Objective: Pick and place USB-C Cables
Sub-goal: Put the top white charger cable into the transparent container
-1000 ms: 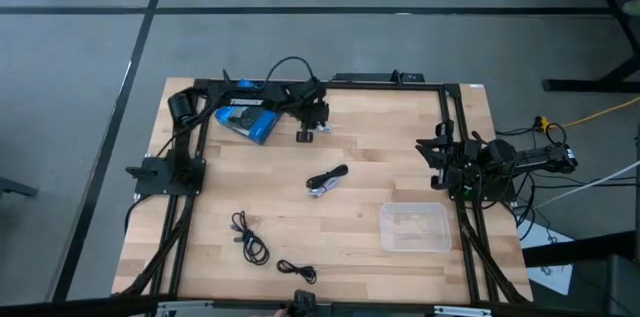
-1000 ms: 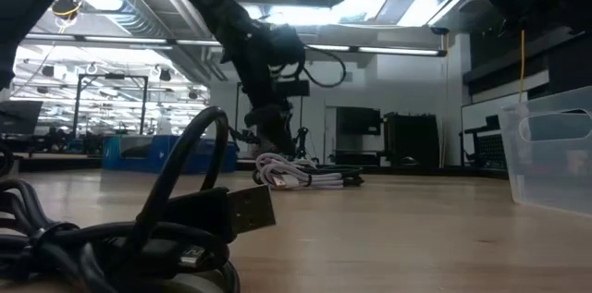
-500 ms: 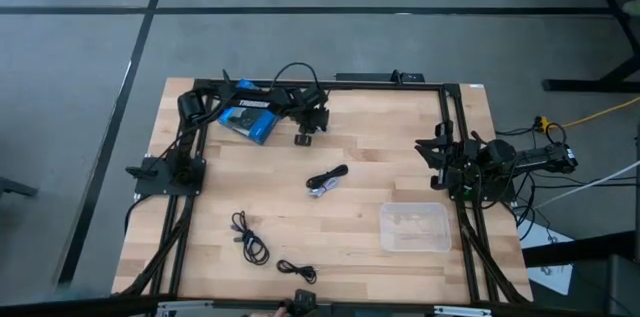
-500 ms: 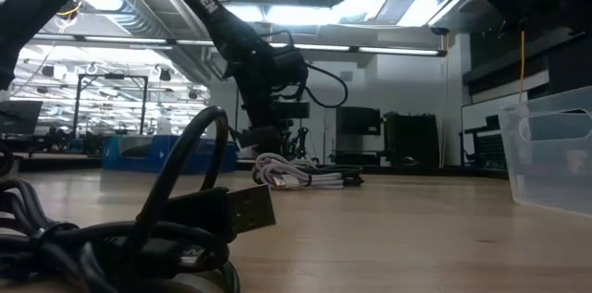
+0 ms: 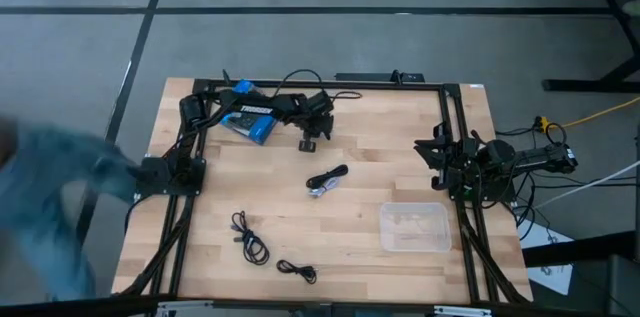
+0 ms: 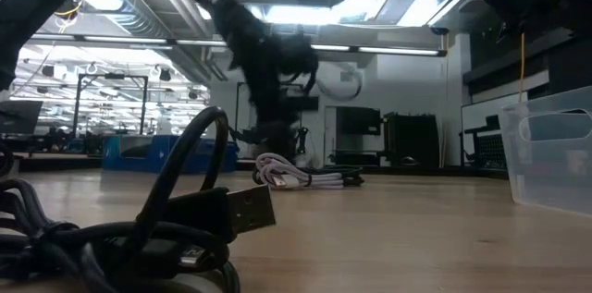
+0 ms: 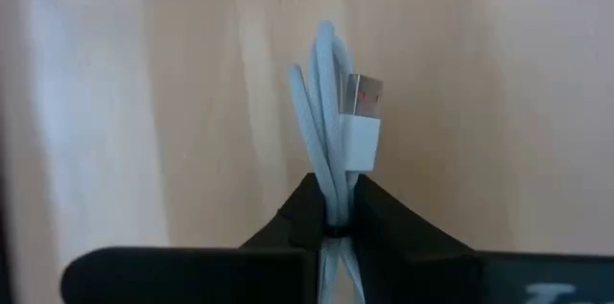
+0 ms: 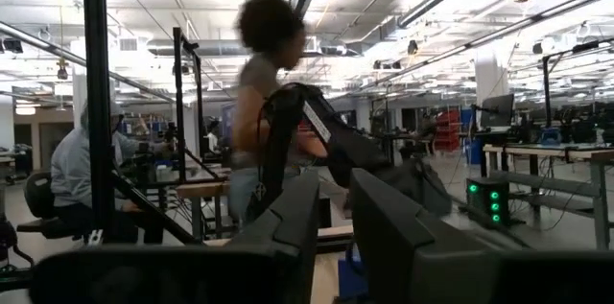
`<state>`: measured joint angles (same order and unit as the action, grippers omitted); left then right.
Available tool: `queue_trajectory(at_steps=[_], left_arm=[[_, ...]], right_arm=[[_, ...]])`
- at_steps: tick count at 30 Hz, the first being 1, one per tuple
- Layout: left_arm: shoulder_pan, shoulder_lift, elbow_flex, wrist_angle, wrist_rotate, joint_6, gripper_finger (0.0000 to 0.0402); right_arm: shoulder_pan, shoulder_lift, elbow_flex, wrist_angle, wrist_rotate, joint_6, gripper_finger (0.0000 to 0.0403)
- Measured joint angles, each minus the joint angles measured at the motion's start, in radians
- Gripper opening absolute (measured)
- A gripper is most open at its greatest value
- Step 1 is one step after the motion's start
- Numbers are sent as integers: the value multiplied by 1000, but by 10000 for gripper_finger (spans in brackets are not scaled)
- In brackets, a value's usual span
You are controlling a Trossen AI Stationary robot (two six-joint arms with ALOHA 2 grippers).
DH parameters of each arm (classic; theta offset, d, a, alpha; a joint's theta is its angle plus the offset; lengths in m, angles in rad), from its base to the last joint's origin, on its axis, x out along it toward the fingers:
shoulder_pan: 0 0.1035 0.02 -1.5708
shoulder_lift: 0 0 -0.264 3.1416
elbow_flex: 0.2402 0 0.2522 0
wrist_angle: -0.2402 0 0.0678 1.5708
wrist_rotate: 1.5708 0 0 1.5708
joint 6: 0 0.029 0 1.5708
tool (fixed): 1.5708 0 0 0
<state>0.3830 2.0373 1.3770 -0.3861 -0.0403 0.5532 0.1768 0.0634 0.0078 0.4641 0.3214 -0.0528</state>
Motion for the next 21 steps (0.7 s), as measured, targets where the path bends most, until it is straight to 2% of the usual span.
queue_trajectory(at_steps=[8, 13, 17, 21], left_arm=[[-135, -7, 252, -52, 12, -58, 27], [-233, -8, 389, -82, 56, -163, 27], [-299, -9, 413, 50, 130, -259, 27], [-358, 1, 414, 198, 141, -332, 27]], right_arm=[[0, 0, 0, 65, 25, -39, 68], [0, -1, 0, 269, 250, -237, 68], [0, -1, 0, 381, 297, -370, 68], [0, -1, 0, 436, 300, -424, 68]])
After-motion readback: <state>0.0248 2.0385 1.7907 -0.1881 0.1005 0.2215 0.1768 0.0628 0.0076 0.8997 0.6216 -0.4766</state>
